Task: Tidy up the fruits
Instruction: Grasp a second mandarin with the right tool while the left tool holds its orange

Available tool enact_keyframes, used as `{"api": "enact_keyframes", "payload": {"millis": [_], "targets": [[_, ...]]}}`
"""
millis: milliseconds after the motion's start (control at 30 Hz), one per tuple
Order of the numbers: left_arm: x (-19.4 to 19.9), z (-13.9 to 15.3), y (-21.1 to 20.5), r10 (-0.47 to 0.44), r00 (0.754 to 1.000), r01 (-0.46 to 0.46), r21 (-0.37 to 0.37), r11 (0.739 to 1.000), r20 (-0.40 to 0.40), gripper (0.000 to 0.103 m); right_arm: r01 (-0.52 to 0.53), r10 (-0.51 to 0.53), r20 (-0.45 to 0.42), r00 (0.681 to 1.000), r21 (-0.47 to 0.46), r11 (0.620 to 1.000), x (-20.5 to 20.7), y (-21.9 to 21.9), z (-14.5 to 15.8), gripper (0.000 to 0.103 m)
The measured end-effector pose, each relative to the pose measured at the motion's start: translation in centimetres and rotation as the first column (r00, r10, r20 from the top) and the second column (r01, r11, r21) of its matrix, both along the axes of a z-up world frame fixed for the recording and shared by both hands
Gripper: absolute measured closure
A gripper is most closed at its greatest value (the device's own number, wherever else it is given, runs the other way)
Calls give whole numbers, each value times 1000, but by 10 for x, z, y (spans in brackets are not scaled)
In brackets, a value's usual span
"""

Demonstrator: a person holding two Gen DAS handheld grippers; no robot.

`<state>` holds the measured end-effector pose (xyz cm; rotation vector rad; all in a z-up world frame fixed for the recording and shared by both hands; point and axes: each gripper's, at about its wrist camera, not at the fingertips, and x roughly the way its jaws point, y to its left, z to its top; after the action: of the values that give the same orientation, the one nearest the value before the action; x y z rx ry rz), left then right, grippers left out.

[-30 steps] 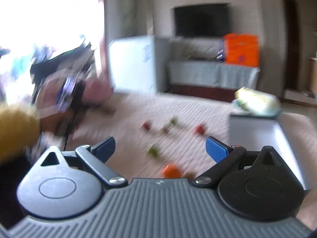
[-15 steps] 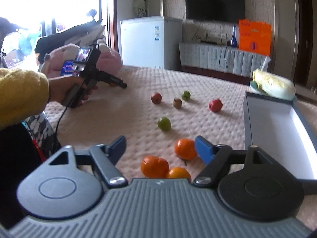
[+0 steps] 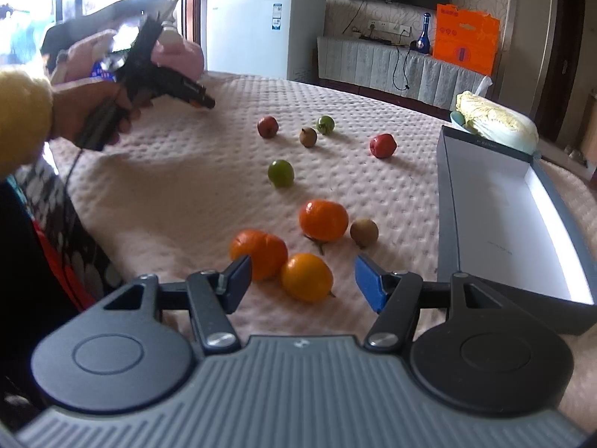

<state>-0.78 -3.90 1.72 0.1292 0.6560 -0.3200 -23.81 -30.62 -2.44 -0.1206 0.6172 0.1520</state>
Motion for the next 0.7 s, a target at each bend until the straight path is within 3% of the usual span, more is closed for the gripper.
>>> {"api": "enact_keyframes", "payload": {"millis": [233, 367, 533, 700], "targets": [[-75, 22, -57, -97, 995, 97, -2, 995, 17, 65, 55, -55, -27, 998, -1, 999, 9, -7, -4, 41], [-122, 27, -92, -155, 988, 156, -29, 987, 13, 65, 73, -70, -52, 996, 49, 996, 11, -13, -5, 41], [-177, 18, -115, -174, 984, 172, -41, 984, -37, 65, 58, -55, -55, 997, 39, 998, 11, -14, -4, 48], [-194, 6, -127, -193, 976, 192, -23, 981, -95, 65, 66, -60, -97, 993, 58, 996, 16, -19, -6, 62]]}}
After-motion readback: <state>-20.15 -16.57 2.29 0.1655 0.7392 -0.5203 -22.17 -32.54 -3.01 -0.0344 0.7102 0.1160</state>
